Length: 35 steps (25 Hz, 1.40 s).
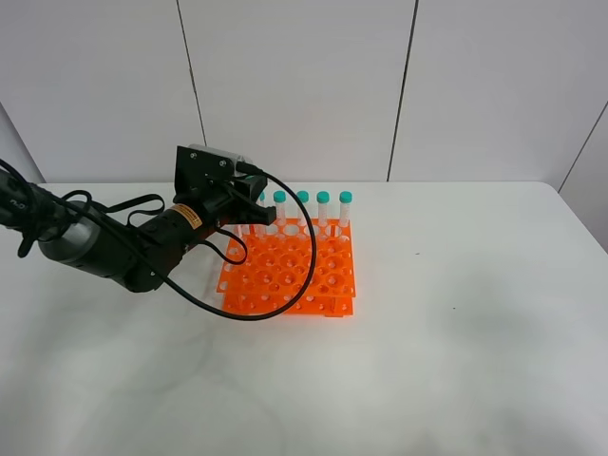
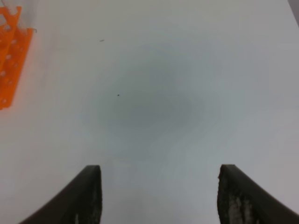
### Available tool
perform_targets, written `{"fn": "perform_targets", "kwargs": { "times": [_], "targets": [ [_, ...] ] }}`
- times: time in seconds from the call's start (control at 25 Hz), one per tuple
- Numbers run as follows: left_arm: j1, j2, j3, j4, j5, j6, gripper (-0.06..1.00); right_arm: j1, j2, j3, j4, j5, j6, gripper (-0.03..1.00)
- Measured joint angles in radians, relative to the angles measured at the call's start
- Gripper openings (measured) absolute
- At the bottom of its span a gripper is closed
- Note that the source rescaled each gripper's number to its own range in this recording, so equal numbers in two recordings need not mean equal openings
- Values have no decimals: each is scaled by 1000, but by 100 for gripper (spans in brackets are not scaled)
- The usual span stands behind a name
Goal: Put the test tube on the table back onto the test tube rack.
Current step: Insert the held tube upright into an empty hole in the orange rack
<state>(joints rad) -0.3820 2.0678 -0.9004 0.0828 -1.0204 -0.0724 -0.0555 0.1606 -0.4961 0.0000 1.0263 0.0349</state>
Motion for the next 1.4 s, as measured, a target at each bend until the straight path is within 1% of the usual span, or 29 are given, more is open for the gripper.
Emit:
{"fn": "perform_targets", "kwargs": {
  "times": [0.52, 0.88, 1.4],
  "targets": [
    [0, 56, -1, 0, -10, 0, 0, 0, 0, 0, 0, 0, 0, 74],
    [0, 91, -5, 1, -59, 1, 0, 0, 0, 0, 0, 0, 0, 74],
    [0, 91, -5, 1, -59, 1, 0, 0, 0, 0, 0, 0, 0, 74]
  ]
}}
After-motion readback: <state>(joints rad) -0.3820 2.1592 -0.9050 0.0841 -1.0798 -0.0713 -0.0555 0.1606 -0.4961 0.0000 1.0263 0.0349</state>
